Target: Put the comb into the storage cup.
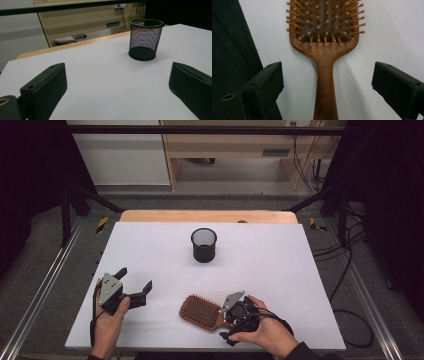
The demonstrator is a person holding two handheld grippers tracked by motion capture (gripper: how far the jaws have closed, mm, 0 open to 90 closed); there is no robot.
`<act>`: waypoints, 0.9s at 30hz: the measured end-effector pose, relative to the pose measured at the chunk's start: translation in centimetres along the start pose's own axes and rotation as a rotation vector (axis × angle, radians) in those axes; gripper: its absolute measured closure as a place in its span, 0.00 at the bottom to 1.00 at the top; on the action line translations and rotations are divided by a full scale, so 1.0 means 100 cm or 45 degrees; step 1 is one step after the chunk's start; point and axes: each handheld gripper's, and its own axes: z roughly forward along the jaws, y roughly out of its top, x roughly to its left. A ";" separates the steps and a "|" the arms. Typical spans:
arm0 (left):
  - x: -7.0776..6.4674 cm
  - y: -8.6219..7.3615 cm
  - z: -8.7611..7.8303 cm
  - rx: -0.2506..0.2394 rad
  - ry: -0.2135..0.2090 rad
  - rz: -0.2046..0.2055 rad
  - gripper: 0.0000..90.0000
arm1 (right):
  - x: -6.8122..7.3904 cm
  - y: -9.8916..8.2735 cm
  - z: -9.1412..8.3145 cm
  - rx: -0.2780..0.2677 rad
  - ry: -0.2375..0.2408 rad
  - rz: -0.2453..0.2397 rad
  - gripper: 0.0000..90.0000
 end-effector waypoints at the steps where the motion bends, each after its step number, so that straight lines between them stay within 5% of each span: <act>1: 0.000 0.000 0.000 -0.001 -0.001 0.002 0.02 | 0.001 0.000 0.001 0.007 0.006 0.004 0.11; 11: -0.002 0.000 0.001 0.007 -0.027 0.031 0.02 | 0.000 0.001 0.006 0.027 0.003 0.019 0.16; 18: -0.003 0.000 0.001 0.010 -0.019 0.039 0.02 | -0.003 0.003 0.007 0.056 0.048 0.031 0.39; 27: -0.003 0.000 0.001 0.015 -0.018 0.039 0.02 | -0.005 0.005 0.013 0.128 0.080 0.048 0.56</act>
